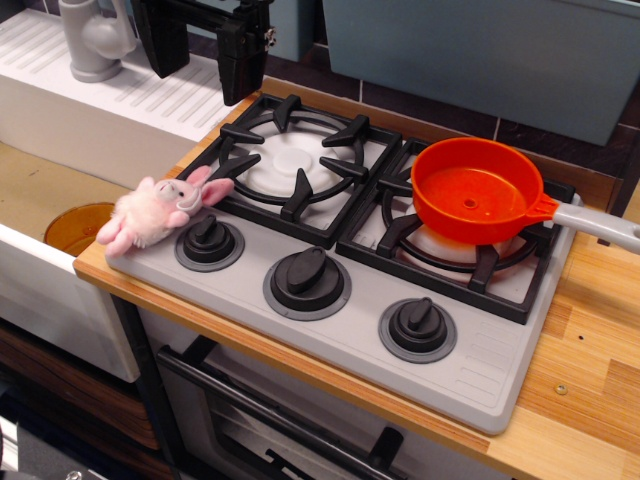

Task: End effector reaching pot or pan

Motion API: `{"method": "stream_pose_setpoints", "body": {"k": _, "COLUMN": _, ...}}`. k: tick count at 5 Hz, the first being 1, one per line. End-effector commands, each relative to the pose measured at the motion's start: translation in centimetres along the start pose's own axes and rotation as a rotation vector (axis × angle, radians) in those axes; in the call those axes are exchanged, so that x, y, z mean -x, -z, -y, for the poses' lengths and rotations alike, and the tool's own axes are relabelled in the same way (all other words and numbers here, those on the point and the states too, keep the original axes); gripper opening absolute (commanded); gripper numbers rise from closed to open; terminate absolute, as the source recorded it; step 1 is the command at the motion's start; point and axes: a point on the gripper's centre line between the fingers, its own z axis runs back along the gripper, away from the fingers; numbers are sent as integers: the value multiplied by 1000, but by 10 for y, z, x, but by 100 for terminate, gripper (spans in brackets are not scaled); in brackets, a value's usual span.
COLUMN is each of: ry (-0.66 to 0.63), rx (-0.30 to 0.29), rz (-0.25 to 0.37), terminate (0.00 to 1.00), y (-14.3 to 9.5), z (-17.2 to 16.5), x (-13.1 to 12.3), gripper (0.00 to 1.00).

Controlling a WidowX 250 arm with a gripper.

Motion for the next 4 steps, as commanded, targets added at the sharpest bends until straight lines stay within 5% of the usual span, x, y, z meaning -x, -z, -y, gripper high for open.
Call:
{"method": "stream_pose_setpoints", "body": {"k": 1, "ry": 0, "rx": 0, "rz": 0, "terminate": 0, "y": 0, "z": 0, "x": 0, "gripper": 100}}
{"method": "stream_pose_setpoints", "body": {"k": 4, "ry": -82, "rx": -80, "rz": 89, "terminate": 0, "y": 16, "z": 78, "x": -37, "gripper": 100}}
